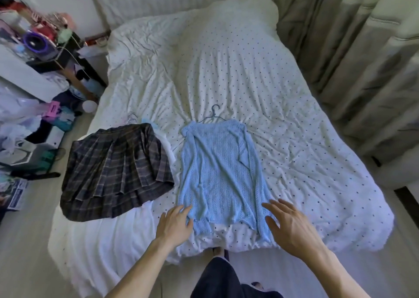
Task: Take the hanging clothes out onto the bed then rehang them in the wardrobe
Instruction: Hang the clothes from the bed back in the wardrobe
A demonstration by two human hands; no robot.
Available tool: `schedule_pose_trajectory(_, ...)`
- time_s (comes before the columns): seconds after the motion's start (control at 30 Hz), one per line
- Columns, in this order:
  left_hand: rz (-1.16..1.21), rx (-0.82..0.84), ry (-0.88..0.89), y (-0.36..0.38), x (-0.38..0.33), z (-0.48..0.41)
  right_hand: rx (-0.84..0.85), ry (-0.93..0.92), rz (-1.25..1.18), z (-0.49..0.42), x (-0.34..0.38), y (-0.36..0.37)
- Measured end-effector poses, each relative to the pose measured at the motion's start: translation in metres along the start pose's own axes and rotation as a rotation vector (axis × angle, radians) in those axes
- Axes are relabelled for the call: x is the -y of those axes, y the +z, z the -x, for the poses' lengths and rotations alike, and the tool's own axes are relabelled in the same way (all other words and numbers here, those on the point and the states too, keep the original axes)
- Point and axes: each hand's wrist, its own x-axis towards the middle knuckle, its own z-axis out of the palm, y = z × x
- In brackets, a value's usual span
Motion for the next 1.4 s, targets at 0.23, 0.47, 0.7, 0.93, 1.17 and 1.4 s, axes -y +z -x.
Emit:
schedule_pose_trajectory(0.23, -0.015, 0.139, 0.013, -0.003, 0.001, -0.088, 0.218, 0.062, 0.015, -0.096, -0.005, 0.03)
schedule_pose_trajectory(0.47, -0.105, 0.208, 0.074, -0.047, 0.012, -0.255, 0.394, 0.163, 0.0, -0.247, -0.004, 0.063)
schedule_pose_trajectory(0.7, -0.12, 0.13, 0.018, -0.087, 0.039, -0.445, 0.45, 0.234, -0.008, -0.377, -0.018, 0.11)
schedule_pose_trajectory(0.93, -0.025, -0.029, -0.027, -0.095, 0.064, -0.571, 0.447, 0.337, -0.004, -0.415, -0.036, 0.15)
schedule_pose_trajectory(1.17, 0.169, 0.014, -0.054, -0.095, 0.052, -0.579, 0.474, 0.365, -0.151, -0.42, -0.044, 0.148)
schedule_pose_trajectory(1.4, 0.443, 0.093, 0.076, -0.114, 0.022, -0.462, 0.243, 0.584, -0.684, -0.413, 0.009, 0.078)
